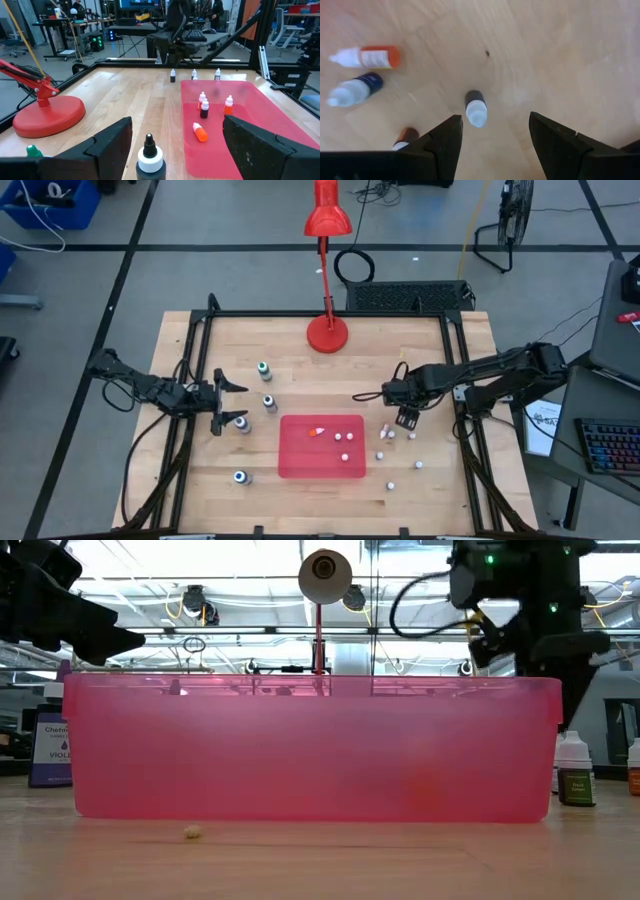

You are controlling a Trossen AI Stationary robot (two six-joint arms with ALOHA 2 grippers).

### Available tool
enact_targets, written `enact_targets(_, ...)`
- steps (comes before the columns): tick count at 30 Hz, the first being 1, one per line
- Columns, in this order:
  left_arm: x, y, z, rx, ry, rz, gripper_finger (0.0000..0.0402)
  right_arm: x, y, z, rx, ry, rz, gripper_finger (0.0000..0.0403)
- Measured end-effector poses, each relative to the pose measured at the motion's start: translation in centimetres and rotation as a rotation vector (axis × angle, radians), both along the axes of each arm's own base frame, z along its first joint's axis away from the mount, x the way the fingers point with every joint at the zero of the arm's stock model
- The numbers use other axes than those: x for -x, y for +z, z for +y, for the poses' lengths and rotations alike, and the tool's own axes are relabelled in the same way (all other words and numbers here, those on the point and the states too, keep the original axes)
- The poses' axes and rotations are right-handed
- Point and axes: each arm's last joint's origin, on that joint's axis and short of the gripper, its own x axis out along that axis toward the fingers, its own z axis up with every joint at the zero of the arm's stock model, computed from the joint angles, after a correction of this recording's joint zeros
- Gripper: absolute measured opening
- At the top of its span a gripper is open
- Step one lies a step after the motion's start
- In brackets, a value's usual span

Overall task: Pick & Place food coloring
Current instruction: Put the small purple food coloring bottle into the pink container

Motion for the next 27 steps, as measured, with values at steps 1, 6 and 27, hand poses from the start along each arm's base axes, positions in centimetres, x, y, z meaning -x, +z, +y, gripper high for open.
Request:
enact_targets(1,0.0,0.0,0.0,0.001,0.000,0.000,0.0305,0.2,-0.4,0.0,-0.012,-0.001,0.007,0.0215)
enact_targets(6,0.0,0.0,0.0,0.001,0.000,-0.001,0.0305,0.5,-1.9,0.1,-0.028,0.002,-0.012,0.0215)
enact_targets(27,0.0,0.0,0.0,0.001,0.000,-0.001,0.0305,0.9,-4.3,0.1,-0.047,0.013,-0.082,0.0204)
